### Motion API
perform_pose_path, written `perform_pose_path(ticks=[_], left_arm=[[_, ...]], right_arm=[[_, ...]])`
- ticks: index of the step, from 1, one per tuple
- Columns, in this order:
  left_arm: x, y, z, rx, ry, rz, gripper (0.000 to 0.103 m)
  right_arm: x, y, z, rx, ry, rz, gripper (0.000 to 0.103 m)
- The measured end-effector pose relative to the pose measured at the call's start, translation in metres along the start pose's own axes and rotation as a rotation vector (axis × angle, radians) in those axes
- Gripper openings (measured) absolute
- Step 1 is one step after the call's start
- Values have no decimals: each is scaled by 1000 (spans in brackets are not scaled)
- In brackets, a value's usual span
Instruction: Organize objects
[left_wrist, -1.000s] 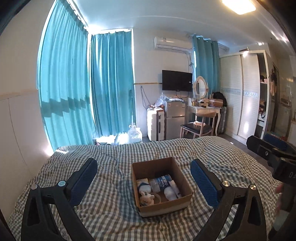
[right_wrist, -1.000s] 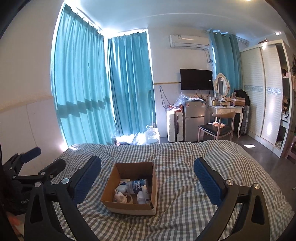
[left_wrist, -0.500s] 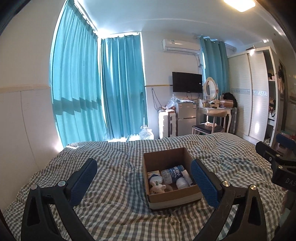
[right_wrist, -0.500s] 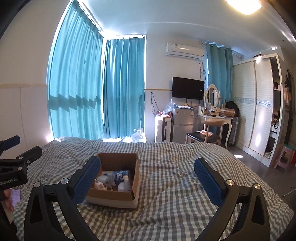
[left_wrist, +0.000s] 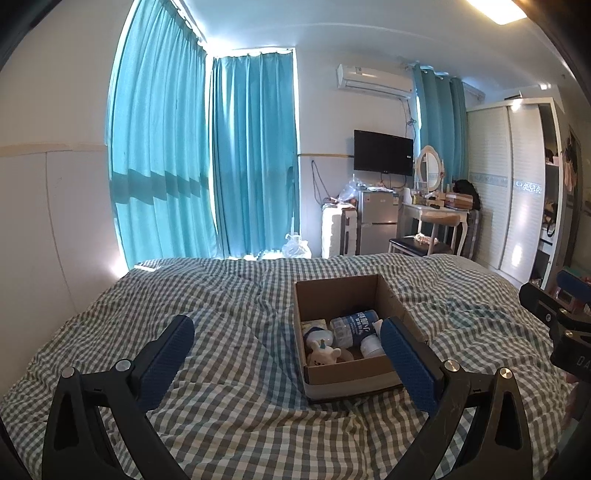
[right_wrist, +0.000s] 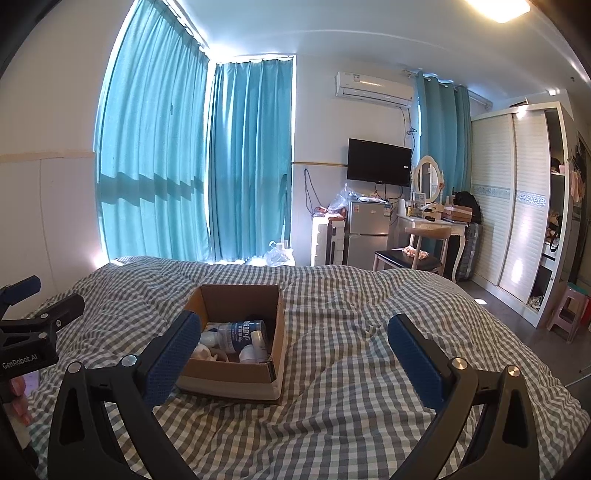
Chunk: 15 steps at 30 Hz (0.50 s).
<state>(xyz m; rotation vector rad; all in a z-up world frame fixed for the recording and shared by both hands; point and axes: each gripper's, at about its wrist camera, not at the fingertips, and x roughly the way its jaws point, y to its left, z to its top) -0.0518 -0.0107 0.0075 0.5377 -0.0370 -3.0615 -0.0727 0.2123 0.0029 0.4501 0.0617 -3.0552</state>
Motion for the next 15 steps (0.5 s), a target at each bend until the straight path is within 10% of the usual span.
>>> perform_pose_path(ticks=[15], left_arm=[[3, -2, -2, 2, 9, 3, 103]], right_arm=[[2, 9, -2, -13, 6, 7, 102]])
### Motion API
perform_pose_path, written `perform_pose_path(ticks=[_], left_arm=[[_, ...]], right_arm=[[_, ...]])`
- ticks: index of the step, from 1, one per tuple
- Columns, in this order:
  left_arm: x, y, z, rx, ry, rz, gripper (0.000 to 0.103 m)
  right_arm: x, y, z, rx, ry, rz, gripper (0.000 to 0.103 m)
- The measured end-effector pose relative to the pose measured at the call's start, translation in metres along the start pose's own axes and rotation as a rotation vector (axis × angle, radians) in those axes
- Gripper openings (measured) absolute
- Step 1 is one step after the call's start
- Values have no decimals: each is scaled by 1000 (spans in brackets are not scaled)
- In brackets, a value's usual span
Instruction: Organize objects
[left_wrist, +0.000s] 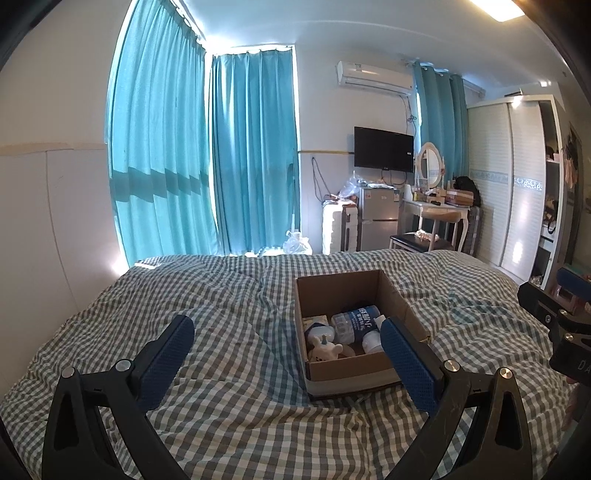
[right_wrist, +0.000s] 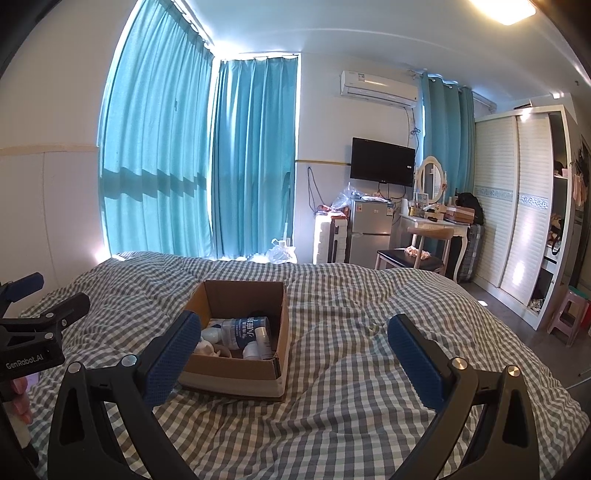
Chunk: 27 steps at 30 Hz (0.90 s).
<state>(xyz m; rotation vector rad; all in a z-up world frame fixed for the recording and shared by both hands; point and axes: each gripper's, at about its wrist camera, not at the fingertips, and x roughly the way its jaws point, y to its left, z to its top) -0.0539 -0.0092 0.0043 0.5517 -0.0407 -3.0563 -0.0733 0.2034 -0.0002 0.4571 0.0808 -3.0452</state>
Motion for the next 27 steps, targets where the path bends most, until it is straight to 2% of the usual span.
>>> perform_pose_path(ticks=[27], left_arm=[[2, 2, 4, -2, 11, -18, 103]], right_arm=[[5, 4, -3, -7, 8, 1, 102]])
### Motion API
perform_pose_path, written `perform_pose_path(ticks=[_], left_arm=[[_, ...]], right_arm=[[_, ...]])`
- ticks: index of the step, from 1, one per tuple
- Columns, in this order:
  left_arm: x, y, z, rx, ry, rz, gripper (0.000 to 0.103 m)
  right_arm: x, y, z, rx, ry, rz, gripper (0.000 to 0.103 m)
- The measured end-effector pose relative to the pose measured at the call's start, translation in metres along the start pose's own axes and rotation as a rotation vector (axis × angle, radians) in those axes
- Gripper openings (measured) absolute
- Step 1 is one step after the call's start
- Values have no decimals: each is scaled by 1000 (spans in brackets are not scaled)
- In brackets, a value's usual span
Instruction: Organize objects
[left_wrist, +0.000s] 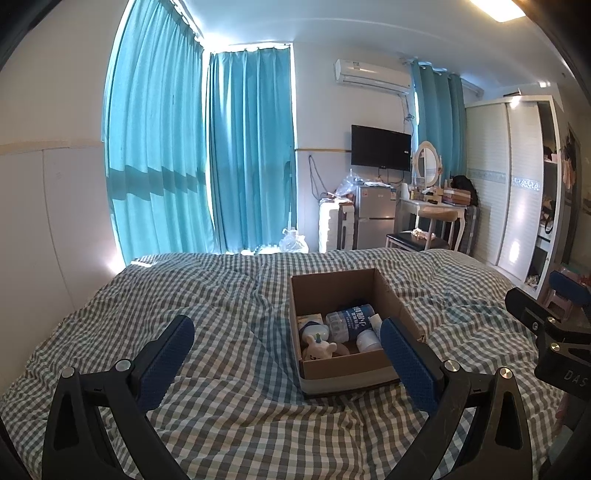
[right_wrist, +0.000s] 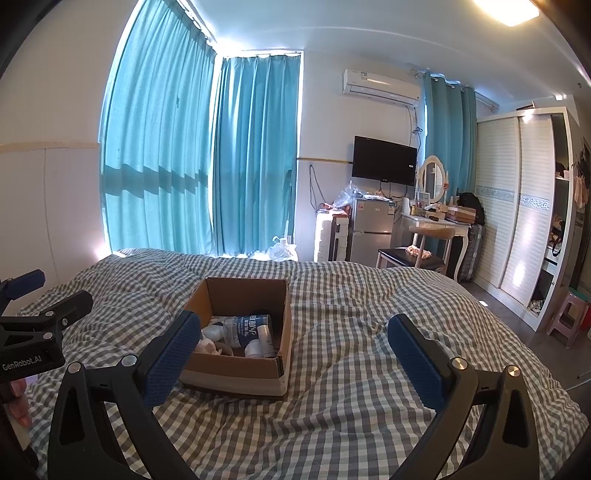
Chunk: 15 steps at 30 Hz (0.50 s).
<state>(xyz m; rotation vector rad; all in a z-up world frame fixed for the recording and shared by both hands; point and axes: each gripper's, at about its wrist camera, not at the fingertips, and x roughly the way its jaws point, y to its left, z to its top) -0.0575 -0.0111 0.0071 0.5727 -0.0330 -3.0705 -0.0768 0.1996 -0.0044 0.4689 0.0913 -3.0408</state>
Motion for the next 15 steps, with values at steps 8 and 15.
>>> perform_pose_path(ticks=[8, 15], left_arm=[[2, -2, -1, 14, 12, -16, 103], [2, -4, -2, 27, 17, -11, 103]], right_arm=[[0, -1, 0, 1, -1, -1, 102], [2, 0, -2, -7, 10, -2, 102]])
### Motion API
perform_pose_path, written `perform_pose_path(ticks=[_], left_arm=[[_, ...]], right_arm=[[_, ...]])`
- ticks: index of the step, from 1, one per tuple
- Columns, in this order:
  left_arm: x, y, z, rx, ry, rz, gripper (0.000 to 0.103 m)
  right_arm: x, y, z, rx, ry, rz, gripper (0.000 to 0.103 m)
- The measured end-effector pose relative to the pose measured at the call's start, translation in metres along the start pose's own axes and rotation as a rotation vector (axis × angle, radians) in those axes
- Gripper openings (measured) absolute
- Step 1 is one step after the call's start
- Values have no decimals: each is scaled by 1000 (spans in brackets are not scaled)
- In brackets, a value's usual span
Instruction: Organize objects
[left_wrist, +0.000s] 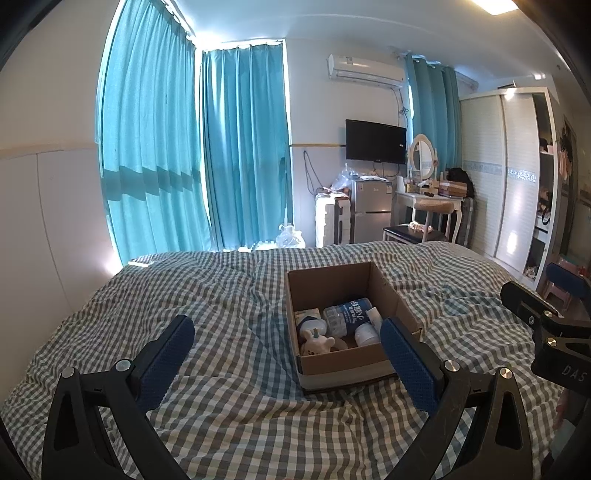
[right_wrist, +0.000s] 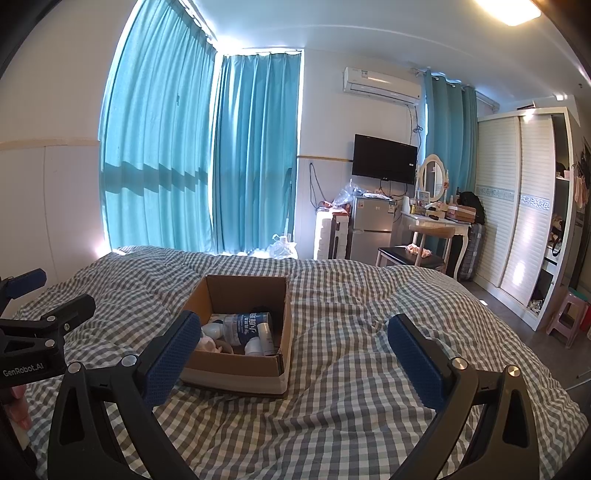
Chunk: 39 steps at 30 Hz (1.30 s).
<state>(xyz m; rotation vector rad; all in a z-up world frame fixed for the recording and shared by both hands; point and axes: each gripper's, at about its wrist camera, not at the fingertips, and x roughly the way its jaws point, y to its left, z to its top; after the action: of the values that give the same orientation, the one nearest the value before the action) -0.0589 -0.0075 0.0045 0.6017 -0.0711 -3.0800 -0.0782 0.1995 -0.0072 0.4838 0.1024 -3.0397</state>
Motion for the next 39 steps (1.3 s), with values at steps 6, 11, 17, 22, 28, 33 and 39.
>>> perform_pose_path(ticks=[6, 11, 17, 22, 28, 33, 39], left_arm=[[-1, 0, -2, -1, -9, 17, 103], [0, 1, -3, -13, -1, 21, 103], [0, 1, -4, -13, 0, 22, 103], [1, 3, -5, -13, 6, 30, 103], [2, 4, -7, -10, 10, 32, 103], [4, 5, -7, -11, 19, 40, 103], [4, 5, -9, -5, 14, 33, 103]], right_arm=[[-1, 1, -1, -2, -2, 2, 102], [-1, 2, -1, -4, 4, 4, 102], [-1, 4, 0, -7, 9, 2, 102], [-1, 4, -2, -11, 10, -2, 102], [0, 5, -3, -15, 17, -1, 102], [1, 5, -5, -16, 23, 3, 102], [1, 5, -5, -14, 24, 4, 102]])
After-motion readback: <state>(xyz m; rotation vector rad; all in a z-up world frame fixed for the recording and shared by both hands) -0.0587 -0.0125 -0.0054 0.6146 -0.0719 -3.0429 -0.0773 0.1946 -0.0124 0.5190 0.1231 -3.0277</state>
